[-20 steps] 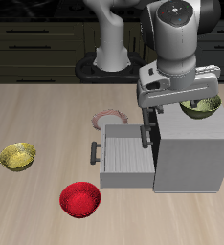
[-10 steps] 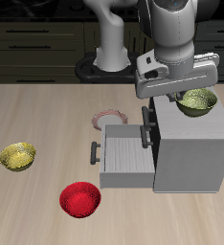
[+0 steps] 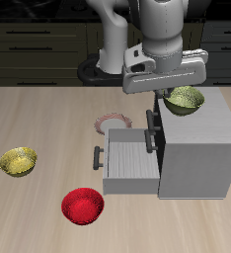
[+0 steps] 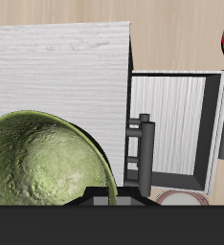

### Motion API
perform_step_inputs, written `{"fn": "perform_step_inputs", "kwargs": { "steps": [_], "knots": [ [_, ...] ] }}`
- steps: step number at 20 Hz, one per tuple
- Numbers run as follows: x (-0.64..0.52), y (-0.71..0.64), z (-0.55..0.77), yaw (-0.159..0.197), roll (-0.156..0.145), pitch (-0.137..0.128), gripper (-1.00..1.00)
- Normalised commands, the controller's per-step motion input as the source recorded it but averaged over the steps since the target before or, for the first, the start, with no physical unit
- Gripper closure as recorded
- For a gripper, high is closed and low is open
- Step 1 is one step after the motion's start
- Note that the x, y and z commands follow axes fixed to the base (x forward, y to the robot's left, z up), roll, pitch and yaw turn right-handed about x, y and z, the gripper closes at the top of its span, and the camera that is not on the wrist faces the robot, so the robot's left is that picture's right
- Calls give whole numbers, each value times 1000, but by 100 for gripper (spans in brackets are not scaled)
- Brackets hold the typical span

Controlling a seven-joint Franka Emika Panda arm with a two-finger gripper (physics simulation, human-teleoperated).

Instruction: Place the green bowl in the bottom drawer of the white cabinet and close the drawer

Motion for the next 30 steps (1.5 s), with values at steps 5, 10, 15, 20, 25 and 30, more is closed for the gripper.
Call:
{"fn": "perform_step_inputs", "kwargs": {
  "steps": [5, 10, 15, 20, 25, 30],
  "knots": [
    [-222, -507, 166, -18, -75, -37, 100],
    [-304, -587, 148, 2, -74, -42, 100],
    [-182, -419, 78, -24, -55, -24, 100],
    [-90, -318, -117, -10, -33, 0, 100],
    [55, -78, -207, 2, -6, 5, 100],
    [100, 49, -375, 16, 21, 32, 100]
  ]
}}
